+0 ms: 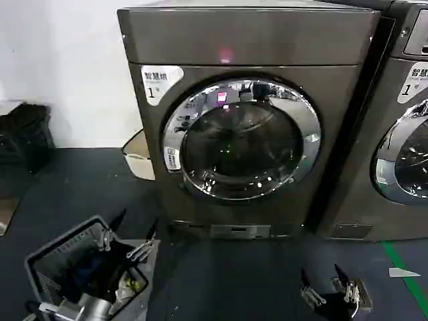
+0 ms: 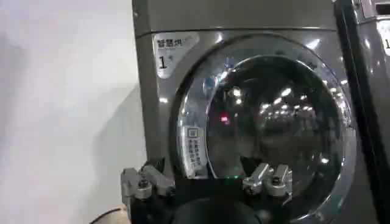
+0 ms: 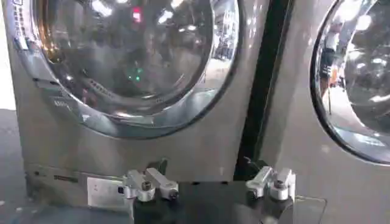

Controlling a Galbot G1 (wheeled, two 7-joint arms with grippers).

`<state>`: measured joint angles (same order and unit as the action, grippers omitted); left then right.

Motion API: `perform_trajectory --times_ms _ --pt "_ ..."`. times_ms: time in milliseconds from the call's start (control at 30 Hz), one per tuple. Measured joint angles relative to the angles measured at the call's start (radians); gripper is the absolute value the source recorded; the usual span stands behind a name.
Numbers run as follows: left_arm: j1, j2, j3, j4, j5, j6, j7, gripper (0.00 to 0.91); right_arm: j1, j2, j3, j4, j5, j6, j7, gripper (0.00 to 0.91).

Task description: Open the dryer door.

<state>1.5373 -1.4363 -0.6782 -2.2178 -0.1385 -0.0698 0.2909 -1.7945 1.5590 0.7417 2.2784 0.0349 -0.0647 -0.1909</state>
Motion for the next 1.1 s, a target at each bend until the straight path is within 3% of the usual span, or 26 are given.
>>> perform_trajectory --times_ms 200,467,667,867,1100 --pt "0.009 0.006 0.000 -0.014 -0.025 0.021 -0.009 0.907 0.072 -0.105 0.035 -0.015 0.108 -0.034 -0.075 0.907" --pt "0.017 0.011 -0.011 -0.014 -0.027 0.004 -0.025 0.907 0.226 -0.321 0.002 -0.081 0.295 -0.094 -0.134 0.907" --pt "0.026 0.013 -0.012 -0.004 -0.024 -0.009 -0.026 0.907 0.409 -0.478 -0.065 -0.165 0.375 -0.092 -0.185 0.907" --pt "0.048 0.014 -0.015 -0.016 -0.036 -0.016 -0.023 0.907 0.579 -0.577 -0.165 -0.257 0.403 -0.080 -0.238 0.907" --pt "0.073 0.001 -0.020 -0.043 -0.005 -0.025 -0.021 0.907 0.785 -0.596 -0.338 -0.365 0.411 -0.076 -0.253 0.907"
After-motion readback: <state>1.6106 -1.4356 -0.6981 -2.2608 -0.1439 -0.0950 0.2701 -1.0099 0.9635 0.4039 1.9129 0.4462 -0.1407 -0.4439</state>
